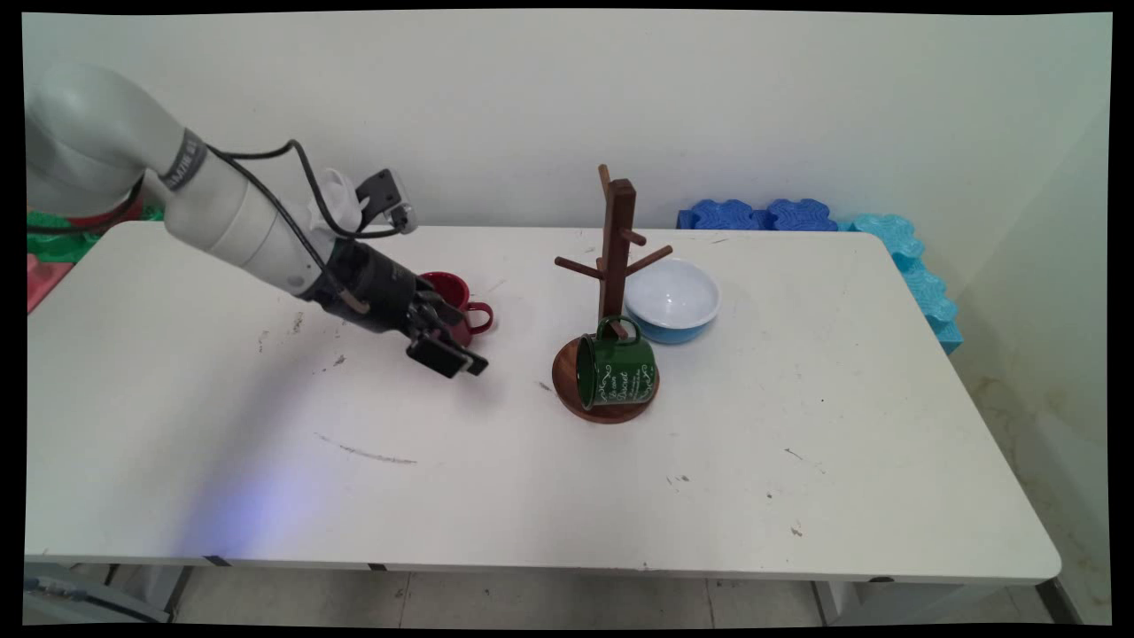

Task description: Pick up the green mug from the rack

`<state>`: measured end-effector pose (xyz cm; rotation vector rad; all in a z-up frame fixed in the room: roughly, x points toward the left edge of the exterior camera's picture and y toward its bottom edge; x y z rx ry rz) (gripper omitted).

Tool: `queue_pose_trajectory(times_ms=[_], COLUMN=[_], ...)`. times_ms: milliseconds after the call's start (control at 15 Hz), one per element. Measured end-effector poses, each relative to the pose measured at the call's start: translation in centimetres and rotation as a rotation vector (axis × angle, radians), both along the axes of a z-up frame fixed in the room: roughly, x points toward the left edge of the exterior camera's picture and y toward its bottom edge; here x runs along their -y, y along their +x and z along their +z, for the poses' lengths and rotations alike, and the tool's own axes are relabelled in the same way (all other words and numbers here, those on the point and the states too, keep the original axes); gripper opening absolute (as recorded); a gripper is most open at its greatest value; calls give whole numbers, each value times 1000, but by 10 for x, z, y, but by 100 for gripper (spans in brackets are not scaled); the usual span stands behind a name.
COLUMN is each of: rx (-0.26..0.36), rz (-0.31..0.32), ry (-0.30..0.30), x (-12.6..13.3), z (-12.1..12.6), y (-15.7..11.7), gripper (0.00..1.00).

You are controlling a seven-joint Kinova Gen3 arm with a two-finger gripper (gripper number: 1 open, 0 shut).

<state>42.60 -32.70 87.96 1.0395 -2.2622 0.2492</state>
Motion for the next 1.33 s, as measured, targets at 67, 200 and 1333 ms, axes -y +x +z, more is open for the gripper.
queue_pose_trajectory(times_ms=[67,200,1333], rx=[-20,-60,-308], rz=[20,55,210], ry=[7,19,58], x=[-3,-8,-24], z=[-2,-5,-29], y=[-4,-12,-76], gripper=[100,100,100])
